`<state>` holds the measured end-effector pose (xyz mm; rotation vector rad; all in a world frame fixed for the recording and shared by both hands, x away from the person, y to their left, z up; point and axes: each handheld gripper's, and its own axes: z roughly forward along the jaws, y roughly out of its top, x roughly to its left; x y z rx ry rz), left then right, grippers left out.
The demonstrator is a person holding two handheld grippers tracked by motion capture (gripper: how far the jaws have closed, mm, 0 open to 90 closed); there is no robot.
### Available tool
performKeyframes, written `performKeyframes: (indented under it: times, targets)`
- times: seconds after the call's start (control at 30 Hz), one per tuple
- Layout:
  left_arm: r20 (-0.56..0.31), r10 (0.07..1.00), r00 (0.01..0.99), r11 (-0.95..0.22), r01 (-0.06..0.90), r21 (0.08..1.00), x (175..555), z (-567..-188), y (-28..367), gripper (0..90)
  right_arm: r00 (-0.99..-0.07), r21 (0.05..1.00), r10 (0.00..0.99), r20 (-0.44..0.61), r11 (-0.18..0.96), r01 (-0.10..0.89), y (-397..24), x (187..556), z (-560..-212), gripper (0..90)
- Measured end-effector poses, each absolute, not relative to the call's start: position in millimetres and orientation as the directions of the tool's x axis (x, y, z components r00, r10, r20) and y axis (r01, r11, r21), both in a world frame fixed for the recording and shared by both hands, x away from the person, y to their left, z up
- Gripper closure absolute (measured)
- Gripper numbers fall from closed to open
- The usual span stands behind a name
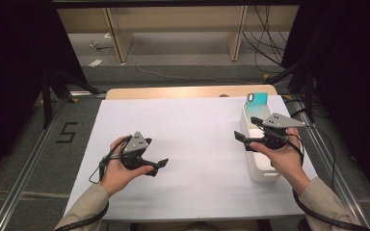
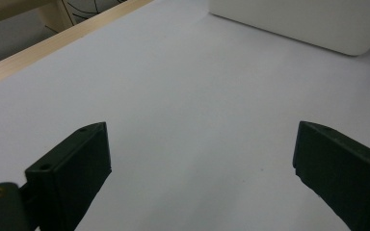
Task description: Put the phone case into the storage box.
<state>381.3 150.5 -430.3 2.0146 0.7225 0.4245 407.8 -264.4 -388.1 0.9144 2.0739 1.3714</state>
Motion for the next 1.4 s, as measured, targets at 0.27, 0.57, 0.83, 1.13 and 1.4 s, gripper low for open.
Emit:
performKeyframes:
  times: [0.27, 0.57, 0.83, 1.13, 1.4]
  targets:
    - [0.012, 0.641, 0.767, -0.402, 0.322, 0.857, 381.4, -430.4, 150.5, 5.8, -0.657, 0.925, 0.753, -0.036, 0.274, 0.263, -266.7, 403.7, -388.0, 17.5]
    - [0.012, 0.642, 0.767, -0.401, 0.322, 0.858, 381.3, -430.0, 150.8, 5.8, -0.659, 0.926, 0.752, -0.034, 0.272, 0.262, -269.3, 398.7, -388.0, 17.6]
    - [0.014, 0.641, 0.768, -0.401, 0.319, 0.859, 381.5, -430.0, 151.0, 5.8, -0.663, 0.926, 0.748, -0.032, 0.272, 0.262, -272.0, 395.0, -388.5, 17.8]
    - [0.015, 0.642, 0.767, -0.401, 0.319, 0.859, 381.5, -430.0, 150.9, 5.8, -0.665, 0.925, 0.746, -0.031, 0.273, 0.263, -275.7, 391.8, -390.7, 17.9]
    - [0.014, 0.643, 0.765, -0.399, 0.32, 0.859, 381.5, -429.5, 151.5, 5.8, -0.67, 0.927, 0.741, -0.035, 0.274, 0.255, -275.7, 389.4, -391.3, 18.0]
